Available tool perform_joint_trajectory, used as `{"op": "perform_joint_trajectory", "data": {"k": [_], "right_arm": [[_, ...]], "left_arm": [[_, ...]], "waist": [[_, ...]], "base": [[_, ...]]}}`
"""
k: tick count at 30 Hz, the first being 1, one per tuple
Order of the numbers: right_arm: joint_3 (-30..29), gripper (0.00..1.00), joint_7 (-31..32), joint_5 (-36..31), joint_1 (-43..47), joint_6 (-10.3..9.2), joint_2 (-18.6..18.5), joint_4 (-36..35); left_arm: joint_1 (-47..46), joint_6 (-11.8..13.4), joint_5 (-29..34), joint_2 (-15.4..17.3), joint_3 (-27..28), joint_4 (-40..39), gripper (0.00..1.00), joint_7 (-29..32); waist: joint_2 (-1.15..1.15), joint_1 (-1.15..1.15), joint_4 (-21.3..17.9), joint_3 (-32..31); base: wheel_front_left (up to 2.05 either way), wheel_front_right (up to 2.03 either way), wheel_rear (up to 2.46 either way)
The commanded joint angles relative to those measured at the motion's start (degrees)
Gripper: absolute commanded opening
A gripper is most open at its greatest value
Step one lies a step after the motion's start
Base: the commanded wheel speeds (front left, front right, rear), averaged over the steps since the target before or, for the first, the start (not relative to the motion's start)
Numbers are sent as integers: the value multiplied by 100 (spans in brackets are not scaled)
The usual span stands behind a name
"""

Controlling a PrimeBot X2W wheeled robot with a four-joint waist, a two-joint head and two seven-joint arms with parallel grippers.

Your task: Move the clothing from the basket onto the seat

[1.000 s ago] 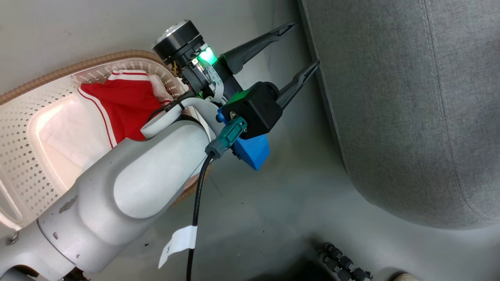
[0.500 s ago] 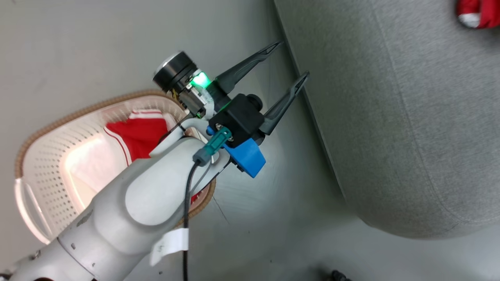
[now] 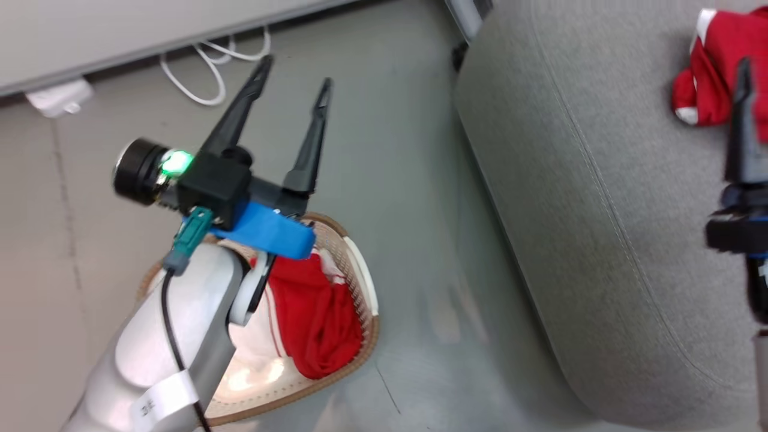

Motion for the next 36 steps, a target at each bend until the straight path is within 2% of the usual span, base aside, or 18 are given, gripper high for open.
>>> {"op": "perform_joint_trajectory", "data": {"k": [1, 8, 16, 24, 36], "right_arm": [[103, 100, -6, 14, 147, 1, 42, -43], [715, 100, -6, 29, 639, 1, 264, -150], [848, 100, -6, 83, 1331, 1, 513, -56], [716, 100, -6, 111, 1914, 1, 708, 209], [623, 100, -6, 108, 2512, 1, 1007, 508]], "left_arm": [[174, 20, 53, -22, 147, -60, 100, -26], [1240, 1, 261, -258, 1343, -353, 100, -27], [2373, -361, 590, -612, 2320, -414, 100, -27], [2980, -783, 919, -949, 2774, -317, 100, -26], [3409, -1029, 1076, -1207, 2975, -190, 100, -24]], "waist": [[0, 1, 363, -393], [0, 1, 742, -994], [0, 1, 1067, -1557], [0, 1, 1285, -1905], [0, 1, 1383, -2192]], "base": [[0, 0, 0], [0, 0, 0], [0, 0, 0], [0, 0, 0], [0, 0, 0]]}}
